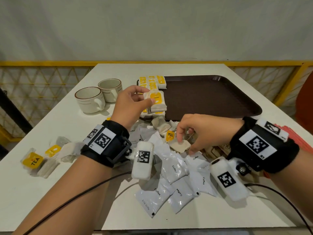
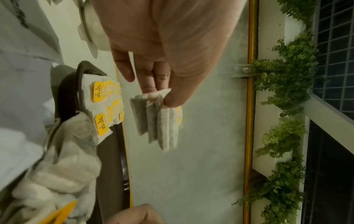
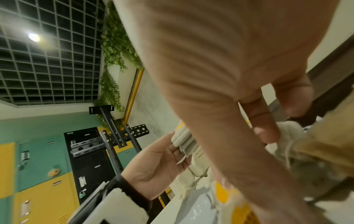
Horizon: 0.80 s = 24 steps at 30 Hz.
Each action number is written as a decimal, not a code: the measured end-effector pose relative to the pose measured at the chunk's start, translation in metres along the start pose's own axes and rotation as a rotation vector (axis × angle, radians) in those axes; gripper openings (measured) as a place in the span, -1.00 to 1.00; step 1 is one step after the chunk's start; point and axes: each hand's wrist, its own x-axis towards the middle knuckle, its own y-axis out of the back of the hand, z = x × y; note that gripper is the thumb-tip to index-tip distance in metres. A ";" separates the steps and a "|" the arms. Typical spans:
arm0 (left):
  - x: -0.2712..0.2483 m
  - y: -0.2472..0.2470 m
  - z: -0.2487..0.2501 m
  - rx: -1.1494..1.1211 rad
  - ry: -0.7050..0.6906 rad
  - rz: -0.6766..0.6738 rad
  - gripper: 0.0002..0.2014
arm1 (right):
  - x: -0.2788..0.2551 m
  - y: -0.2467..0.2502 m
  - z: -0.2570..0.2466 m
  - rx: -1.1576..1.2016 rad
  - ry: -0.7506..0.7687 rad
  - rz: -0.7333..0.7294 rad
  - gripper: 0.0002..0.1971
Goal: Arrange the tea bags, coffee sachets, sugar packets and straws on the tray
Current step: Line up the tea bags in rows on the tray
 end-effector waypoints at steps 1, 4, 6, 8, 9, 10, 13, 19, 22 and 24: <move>-0.001 0.000 0.000 -0.003 0.000 -0.006 -0.79 | 0.001 0.000 0.000 -0.001 -0.006 0.024 -0.76; -0.002 0.000 0.001 -0.015 0.005 -0.018 -0.79 | 0.005 0.002 0.003 0.099 -0.004 0.141 -0.90; -0.003 -0.001 0.001 -0.021 0.009 -0.022 -0.78 | 0.006 0.009 0.003 0.238 0.023 0.206 -0.91; -0.003 -0.001 0.000 -0.021 0.014 -0.034 -0.77 | 0.005 0.016 0.001 0.421 0.065 0.238 -0.88; -0.003 -0.002 0.000 -0.015 0.015 -0.045 -0.76 | 0.005 0.019 -0.001 0.521 0.082 0.250 -0.84; -0.003 -0.003 0.000 -0.007 0.015 -0.054 -0.76 | 0.005 0.021 -0.002 0.616 0.094 0.266 -0.80; -0.005 -0.007 0.002 0.004 0.015 -0.096 -0.75 | 0.012 0.022 -0.007 0.775 0.096 0.375 -0.69; -0.007 -0.009 0.004 -0.043 0.038 -0.183 -0.78 | 0.027 0.020 -0.006 0.793 0.027 0.506 -0.62; -0.008 -0.010 0.005 -0.073 0.036 -0.186 -0.81 | 0.031 0.021 -0.004 0.809 0.008 0.466 -0.72; -0.009 -0.010 0.007 -0.068 0.031 -0.173 -0.88 | 0.033 0.022 -0.002 0.807 -0.001 0.460 -0.76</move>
